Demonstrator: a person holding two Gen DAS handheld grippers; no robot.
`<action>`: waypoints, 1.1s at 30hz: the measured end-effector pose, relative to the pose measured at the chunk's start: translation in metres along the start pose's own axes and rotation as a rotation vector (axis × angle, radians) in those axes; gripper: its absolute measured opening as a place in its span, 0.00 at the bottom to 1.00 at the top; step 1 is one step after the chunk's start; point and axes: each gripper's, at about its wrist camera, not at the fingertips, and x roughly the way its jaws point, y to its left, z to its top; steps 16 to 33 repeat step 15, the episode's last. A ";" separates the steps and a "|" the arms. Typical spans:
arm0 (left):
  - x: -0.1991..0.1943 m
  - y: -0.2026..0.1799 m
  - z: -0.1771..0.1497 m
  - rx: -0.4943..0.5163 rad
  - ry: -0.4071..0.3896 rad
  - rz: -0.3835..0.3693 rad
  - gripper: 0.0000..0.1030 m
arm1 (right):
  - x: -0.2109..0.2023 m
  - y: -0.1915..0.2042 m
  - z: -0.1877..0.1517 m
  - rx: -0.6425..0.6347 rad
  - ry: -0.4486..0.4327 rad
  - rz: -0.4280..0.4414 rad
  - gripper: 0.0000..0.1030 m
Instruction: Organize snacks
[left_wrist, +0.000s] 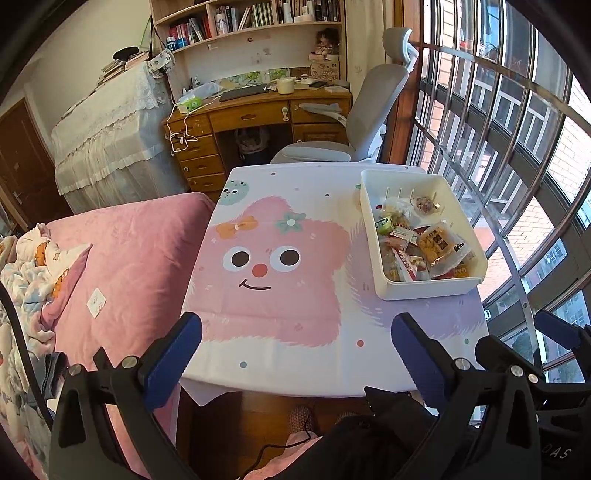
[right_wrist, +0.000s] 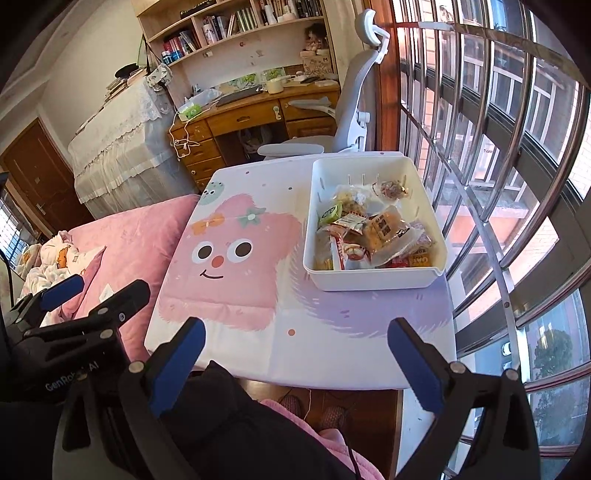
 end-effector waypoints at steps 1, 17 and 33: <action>0.000 0.000 0.000 0.000 0.001 -0.002 0.99 | 0.000 0.000 0.000 0.000 0.002 0.000 0.97; 0.003 0.004 -0.006 0.000 0.005 -0.004 0.99 | 0.004 0.003 -0.006 0.001 0.021 0.004 0.97; 0.003 0.004 -0.006 0.000 0.005 -0.004 0.99 | 0.004 0.003 -0.006 0.001 0.021 0.004 0.97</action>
